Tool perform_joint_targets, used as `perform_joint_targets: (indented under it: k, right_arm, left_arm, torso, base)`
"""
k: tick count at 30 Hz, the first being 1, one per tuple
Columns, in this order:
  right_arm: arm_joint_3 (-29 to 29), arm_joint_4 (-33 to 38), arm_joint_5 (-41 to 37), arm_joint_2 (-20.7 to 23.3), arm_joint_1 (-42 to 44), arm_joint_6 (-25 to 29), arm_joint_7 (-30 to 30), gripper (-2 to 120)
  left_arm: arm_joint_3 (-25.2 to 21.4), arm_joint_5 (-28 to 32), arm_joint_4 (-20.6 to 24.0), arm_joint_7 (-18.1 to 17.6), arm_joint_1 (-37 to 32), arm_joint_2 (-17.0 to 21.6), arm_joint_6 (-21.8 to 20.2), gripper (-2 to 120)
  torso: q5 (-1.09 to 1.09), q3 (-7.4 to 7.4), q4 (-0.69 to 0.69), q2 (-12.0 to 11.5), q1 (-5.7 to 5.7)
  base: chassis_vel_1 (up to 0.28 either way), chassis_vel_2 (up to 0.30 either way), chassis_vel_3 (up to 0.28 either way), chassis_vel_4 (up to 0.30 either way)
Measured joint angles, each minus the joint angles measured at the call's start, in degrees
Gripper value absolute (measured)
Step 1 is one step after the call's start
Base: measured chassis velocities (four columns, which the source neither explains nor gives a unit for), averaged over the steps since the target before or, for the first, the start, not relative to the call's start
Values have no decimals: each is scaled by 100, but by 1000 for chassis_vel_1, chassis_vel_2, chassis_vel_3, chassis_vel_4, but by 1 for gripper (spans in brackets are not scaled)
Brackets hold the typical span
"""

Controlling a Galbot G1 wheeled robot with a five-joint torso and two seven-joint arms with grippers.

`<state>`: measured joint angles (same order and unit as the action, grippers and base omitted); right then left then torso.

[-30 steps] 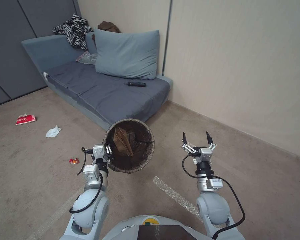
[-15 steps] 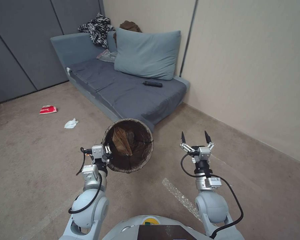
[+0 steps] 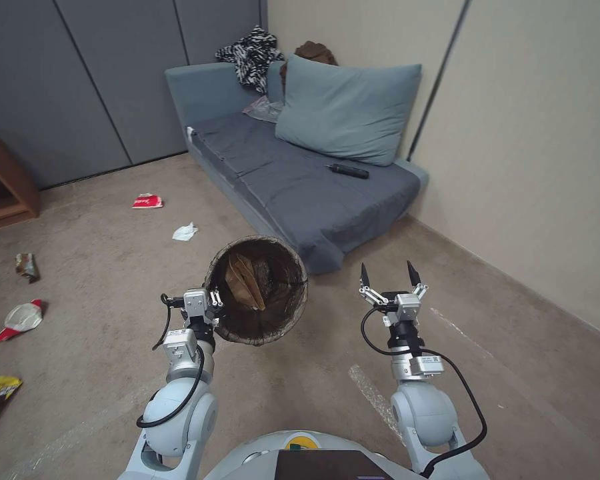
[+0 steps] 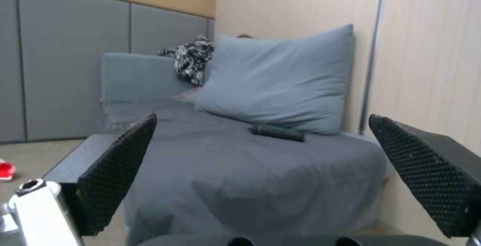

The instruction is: Pick up the trash bin, then pick up the garbage from the floor and place it into the trash bin.

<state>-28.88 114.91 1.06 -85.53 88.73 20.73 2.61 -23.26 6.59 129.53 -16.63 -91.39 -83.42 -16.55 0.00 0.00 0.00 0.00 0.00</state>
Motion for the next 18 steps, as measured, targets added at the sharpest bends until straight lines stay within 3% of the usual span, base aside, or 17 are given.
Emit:
perform_joint_targets:
  k: [18]
  right_arm:
    - [64,-76,59,-40,-60,29,-13,100]
  left_arm:
    - [-15,1,-60,-2,-1,-12,17,2]
  torso:
    - [0,0,0,0,0]
  base:
    - [84,85,89,86]
